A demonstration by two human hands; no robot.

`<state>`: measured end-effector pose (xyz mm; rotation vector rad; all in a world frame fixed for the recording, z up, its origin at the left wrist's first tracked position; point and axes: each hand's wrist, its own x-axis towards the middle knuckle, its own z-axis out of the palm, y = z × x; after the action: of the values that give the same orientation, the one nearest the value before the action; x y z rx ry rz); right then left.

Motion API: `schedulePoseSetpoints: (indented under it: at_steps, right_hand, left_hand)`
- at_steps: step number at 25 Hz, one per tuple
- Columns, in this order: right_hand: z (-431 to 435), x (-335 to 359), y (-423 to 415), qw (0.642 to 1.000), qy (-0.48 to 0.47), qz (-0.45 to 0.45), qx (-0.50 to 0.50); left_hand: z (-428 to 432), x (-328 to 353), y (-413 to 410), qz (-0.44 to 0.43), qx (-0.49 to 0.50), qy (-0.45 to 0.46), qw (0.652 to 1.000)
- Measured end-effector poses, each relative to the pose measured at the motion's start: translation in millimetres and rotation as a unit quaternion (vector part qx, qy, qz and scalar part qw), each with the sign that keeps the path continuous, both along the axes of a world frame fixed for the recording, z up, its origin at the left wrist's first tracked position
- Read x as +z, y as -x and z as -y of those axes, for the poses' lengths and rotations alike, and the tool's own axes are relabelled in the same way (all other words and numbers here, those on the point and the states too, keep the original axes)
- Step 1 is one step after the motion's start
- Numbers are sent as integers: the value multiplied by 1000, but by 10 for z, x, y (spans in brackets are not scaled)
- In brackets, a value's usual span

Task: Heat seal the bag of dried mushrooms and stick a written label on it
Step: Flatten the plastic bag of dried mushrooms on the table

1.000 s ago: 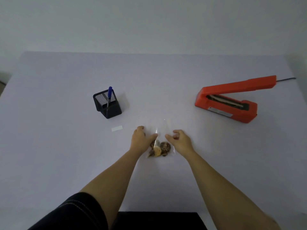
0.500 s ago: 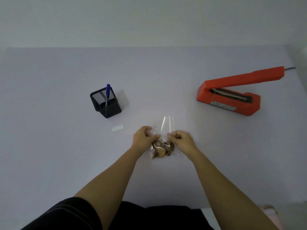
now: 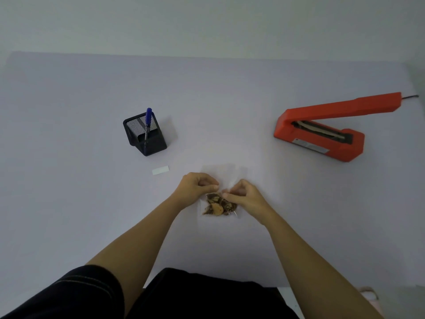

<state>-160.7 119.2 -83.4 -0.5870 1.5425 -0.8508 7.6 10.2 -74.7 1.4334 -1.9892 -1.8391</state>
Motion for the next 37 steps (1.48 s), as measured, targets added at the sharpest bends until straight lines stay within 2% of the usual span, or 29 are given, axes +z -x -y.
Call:
schedulePoseSetpoints:
  at_steps: [4, 14, 21, 27, 31, 37]
  right_hand:
    - [11, -25, 5, 1000, 12, 6, 5]
    - [110, -53, -47, 998, 36, -47, -17]
    - [107, -93, -44, 997, 51, -27, -59]
    - [94, -77, -36, 994, 61, 48, -79]
    - [115, -95, -60, 996, 40, 31, -75]
    - [153, -30, -38, 995, 37, 35, -86]
  left_hand:
    - [6, 36, 5, 10, -46, 27, 999]
    - [4, -12, -32, 13, -36, 21, 999]
    - [70, -38, -40, -8, -36, 16, 999]
    - [94, -78, -118, -9, -66, 9, 998]
    - [60, -99, -105, -23, -26, 3, 999]
    - [35, -96, -101, -55, 32, -63, 996]
